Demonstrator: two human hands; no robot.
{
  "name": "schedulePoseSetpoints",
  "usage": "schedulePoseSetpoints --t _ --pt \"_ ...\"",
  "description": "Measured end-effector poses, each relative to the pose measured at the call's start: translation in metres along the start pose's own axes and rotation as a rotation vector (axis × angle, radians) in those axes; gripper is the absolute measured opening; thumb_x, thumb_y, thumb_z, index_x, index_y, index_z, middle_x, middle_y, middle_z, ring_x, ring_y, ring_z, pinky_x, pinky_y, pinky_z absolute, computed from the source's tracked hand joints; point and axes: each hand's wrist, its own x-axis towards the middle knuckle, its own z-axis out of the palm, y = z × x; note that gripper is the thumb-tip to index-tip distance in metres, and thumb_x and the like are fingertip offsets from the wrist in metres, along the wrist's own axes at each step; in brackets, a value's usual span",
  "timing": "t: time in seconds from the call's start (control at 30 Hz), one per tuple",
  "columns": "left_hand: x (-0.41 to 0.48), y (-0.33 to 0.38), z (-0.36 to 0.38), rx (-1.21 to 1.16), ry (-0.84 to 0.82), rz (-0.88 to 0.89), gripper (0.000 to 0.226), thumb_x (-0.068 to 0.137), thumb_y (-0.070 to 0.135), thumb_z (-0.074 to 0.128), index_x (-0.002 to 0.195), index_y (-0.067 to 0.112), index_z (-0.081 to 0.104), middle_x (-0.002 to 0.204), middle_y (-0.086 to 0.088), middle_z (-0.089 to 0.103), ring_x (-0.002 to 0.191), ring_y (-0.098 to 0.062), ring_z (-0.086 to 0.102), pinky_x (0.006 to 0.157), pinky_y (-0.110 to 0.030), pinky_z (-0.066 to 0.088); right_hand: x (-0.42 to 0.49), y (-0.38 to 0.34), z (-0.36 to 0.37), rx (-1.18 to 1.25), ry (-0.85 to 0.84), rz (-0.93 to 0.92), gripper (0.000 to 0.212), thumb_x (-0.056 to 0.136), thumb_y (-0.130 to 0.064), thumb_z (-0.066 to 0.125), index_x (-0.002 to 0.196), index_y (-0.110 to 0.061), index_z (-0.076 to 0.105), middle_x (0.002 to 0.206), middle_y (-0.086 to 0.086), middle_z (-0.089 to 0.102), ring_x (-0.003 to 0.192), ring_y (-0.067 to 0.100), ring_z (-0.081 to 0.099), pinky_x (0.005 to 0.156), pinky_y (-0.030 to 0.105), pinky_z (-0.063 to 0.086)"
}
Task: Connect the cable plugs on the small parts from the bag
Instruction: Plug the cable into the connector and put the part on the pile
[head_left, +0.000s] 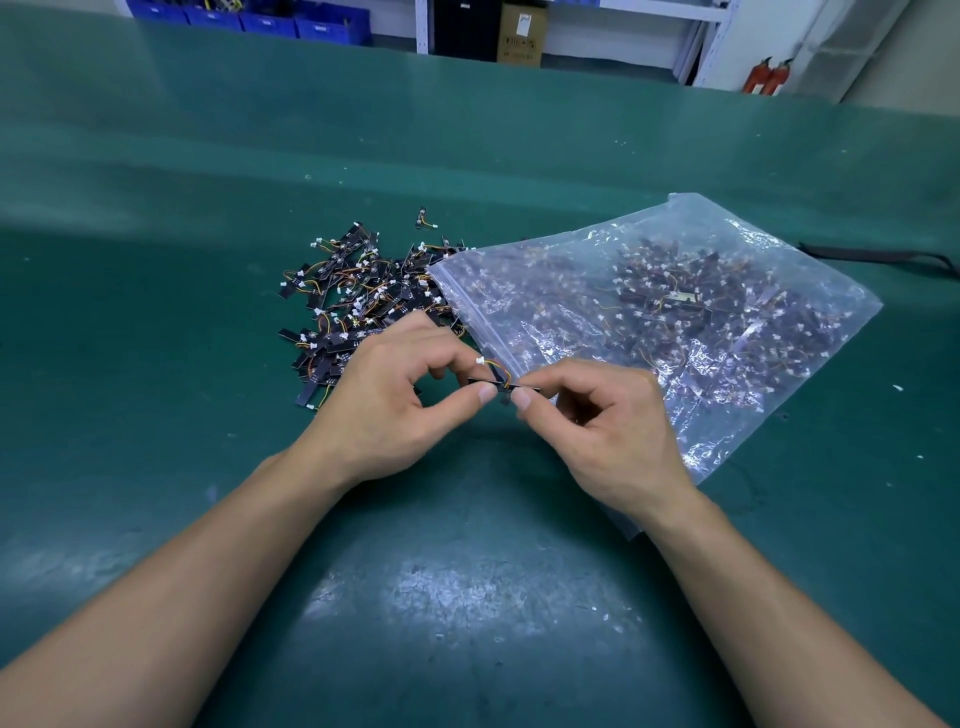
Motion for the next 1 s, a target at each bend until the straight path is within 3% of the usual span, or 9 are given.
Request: schedulePoseSetpoints --t 0.17,0.37,0.57,0.7,0.87,1.0 --pt "-0.0006 0.0005 -0.0009 -0.061 -0.034 -0.019 0.013 0.086 0.030 0.067 0.090 0.018 0.073 0.087 0.015 0.069 0.088 -0.020 0.058 0.076 -0.028 0.046 0.0003 0.0001 0.0000 -0.018 0.011 -0.014 0.007 0.084 -0.016 0.074 0.079 -0.019 0.077 0.065 -0.019 0.060 0.048 0.005 0.042 0.053 0.012 0.032" --pt "0.0001 -0.0006 0.0006 -0.017 0.005 0.003 0.009 0.087 0.018 0.070 0.080 0.012 0.071 0.081 0.013 0.068 0.080 -0.021 0.056 0.073 -0.034 0.047 -0.0006 -0.0017 -0.0009 0.016 -0.002 0.011 0.006 0.082 -0.021 0.076 0.087 -0.022 0.078 0.065 -0.023 0.061 0.047 0.005 0.041 0.052 0.012 0.032" --pt "0.0002 0.0005 0.0023 -0.027 0.006 0.001 0.010 0.087 0.022 0.070 0.083 0.013 0.072 0.083 0.013 0.069 0.082 -0.021 0.057 0.073 -0.031 0.046 0.0004 0.0016 -0.0015 0.061 -0.028 0.053 0.006 0.086 -0.022 0.073 0.081 -0.023 0.077 0.064 -0.014 0.065 0.049 0.004 0.043 0.053 0.014 0.034" --pt "-0.0001 0.0011 0.0023 -0.045 -0.010 -0.019 0.009 0.086 0.023 0.070 0.087 0.014 0.073 0.087 0.017 0.070 0.084 -0.017 0.056 0.075 -0.023 0.043 0.0018 0.0039 -0.0020 0.047 -0.015 0.056 0.006 0.086 -0.022 0.073 0.081 -0.023 0.078 0.064 -0.017 0.065 0.049 0.004 0.044 0.054 0.014 0.034" --pt "0.0005 0.0017 0.0028 -0.017 0.008 -0.019 0.004 0.085 0.015 0.071 0.082 0.012 0.073 0.080 0.007 0.070 0.080 -0.017 0.055 0.073 -0.026 0.043 -0.0002 0.0034 -0.0014 0.104 -0.018 0.082 0.009 0.083 -0.026 0.075 0.085 -0.035 0.075 0.066 -0.019 0.063 0.049 0.004 0.042 0.052 0.013 0.033" --pt "0.0003 0.0020 0.0028 -0.014 0.011 -0.020 0.005 0.085 0.017 0.072 0.083 0.012 0.073 0.081 0.008 0.070 0.081 -0.021 0.056 0.073 -0.030 0.046 0.0006 0.0047 -0.0011 0.093 -0.009 0.086 0.005 0.084 -0.022 0.074 0.082 -0.026 0.077 0.064 -0.017 0.064 0.049 0.005 0.044 0.052 0.015 0.035"
